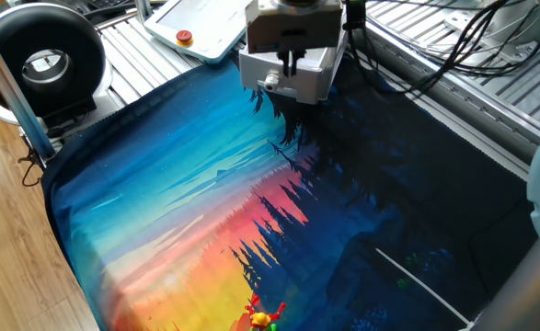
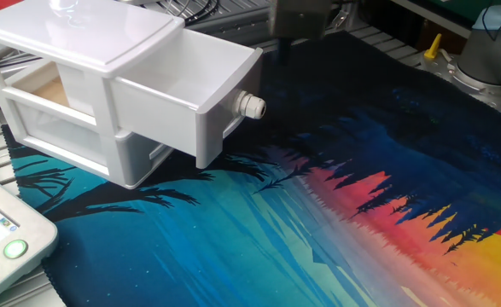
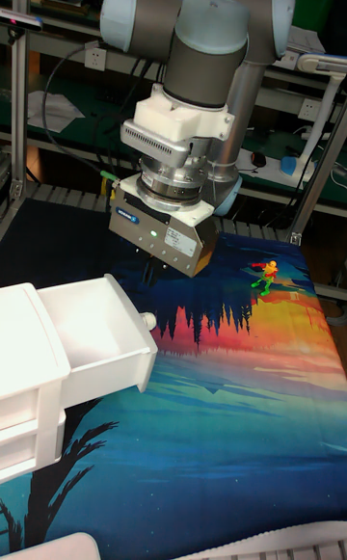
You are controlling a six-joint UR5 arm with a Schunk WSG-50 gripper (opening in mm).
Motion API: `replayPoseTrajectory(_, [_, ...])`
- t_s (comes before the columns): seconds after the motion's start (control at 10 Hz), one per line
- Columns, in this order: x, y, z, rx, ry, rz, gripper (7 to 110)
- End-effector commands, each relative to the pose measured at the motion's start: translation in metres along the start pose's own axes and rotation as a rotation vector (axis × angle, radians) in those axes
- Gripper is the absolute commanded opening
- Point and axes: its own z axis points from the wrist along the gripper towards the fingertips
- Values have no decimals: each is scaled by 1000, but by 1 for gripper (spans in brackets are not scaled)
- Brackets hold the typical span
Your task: Grasp the handle and close the drawer
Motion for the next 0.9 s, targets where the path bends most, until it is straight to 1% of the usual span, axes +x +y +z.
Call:
replayPoseTrajectory(0.0, [-12, 13, -4, -69, -9, 28, 7])
replayPoseTrajectory(0.1, [3, -1, -4, -10, 54, 144, 7])
replayPoseTrajectory(0.2, [-6, 3, -3, -21, 30, 150, 7])
replayPoseTrajectory(0.3, [-36, 8, -1, -41, -67, 147, 7])
replayPoseTrajectory(0.4, [-45, 6, 2, -26, -93, 143, 7])
replayPoseTrajectory(0.5, [-45, 13, 2, -53, -92, 146, 7])
replayPoseTrajectory(0.6, [-51, 21, 3, -79, -112, 146, 7])
replayPoseTrajectory(0.7, [-51, 22, 4, -81, -110, 147, 7])
replayPoseTrajectory(0.8, [-46, 27, 4, -98, -90, 150, 7])
